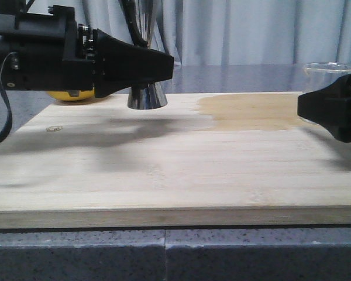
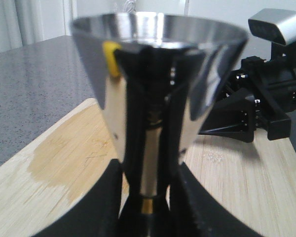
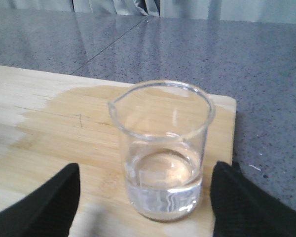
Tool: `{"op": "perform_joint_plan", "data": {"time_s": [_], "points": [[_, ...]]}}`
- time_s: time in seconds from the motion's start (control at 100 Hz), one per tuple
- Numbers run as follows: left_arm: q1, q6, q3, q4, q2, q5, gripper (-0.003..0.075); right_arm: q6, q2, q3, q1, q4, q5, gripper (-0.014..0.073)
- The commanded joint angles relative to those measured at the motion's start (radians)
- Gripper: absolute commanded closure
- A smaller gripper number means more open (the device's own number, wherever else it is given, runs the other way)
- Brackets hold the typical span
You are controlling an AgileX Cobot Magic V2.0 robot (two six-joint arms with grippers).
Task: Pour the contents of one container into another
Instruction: 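Move the right gripper to the glass beaker and close around it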
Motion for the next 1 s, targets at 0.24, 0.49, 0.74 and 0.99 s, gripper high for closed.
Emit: {"op": "perform_joint_plan", "data": {"time_s": [0.24, 0.49, 0.74, 0.99], "points": [[-0.008, -0.009, -0.019, -0.046, -0.050, -0.217, 0.0722, -0.003, 0.084, -0.023, 0.002, -0.012, -0.250, 0.0093], [-0.008, -0.009, -0.019, -0.046, -0.050, -0.217, 0.0722, -0.003, 0.118, -0.023, 0.002, -0.012, -0.306, 0.0093], [-0.008, -0.009, -0.019, -0.036, -0.050, -0.217, 0.0722, -0.003, 0.154, -0.025, 0.002, -0.012, -0.371, 0.0093], [-0.008, -0.009, -0.019, -0.021, -0.050, -0.217, 0.0722, -0.005, 0.157, -0.025, -0.013, -0.008, -0.397, 0.0111]]}}
